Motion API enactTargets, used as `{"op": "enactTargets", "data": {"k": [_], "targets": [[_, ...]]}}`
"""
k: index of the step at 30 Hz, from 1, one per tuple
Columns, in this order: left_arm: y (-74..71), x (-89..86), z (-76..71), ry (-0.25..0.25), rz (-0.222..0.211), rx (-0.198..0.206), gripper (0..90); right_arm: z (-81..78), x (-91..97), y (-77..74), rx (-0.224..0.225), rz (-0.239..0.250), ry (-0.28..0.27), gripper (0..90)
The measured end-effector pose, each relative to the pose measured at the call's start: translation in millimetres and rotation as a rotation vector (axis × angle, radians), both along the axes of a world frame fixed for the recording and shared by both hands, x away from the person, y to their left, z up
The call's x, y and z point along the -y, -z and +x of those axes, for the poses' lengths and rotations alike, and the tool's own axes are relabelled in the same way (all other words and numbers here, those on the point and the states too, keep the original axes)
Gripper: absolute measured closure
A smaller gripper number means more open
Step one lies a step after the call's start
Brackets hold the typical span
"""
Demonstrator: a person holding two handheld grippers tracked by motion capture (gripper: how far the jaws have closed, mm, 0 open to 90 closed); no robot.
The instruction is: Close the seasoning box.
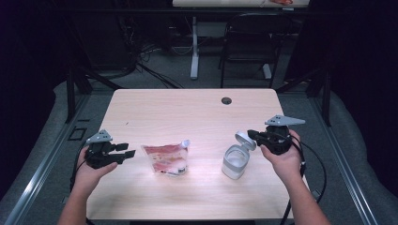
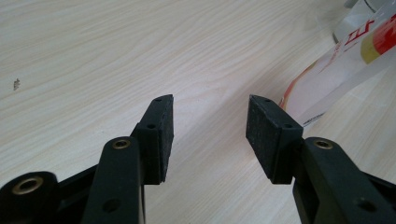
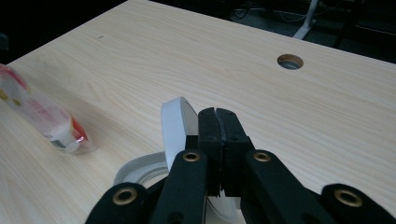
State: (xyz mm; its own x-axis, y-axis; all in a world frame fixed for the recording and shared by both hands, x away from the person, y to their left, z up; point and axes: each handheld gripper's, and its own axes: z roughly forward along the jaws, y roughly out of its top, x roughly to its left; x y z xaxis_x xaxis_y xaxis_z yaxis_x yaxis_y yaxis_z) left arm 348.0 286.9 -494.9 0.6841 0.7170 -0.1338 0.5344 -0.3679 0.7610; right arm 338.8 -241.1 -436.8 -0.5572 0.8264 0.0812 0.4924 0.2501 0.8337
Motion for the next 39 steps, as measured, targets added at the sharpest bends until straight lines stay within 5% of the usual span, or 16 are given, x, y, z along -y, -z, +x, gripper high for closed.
{"op": "enactTargets", "data": {"k": [23,39], "targets": [[2.0,0.6,1.5,0.001,0.009,-0.001,50.9,-14.2,-14.5,8.0,0.008,-0.002,-0.043,87.7],[9.9,4.7,1.6,-0.040,0.017,-0.007,50.3,-35.7,11.4,32.0,0.011,-0.002,0.050,84.5]]}}
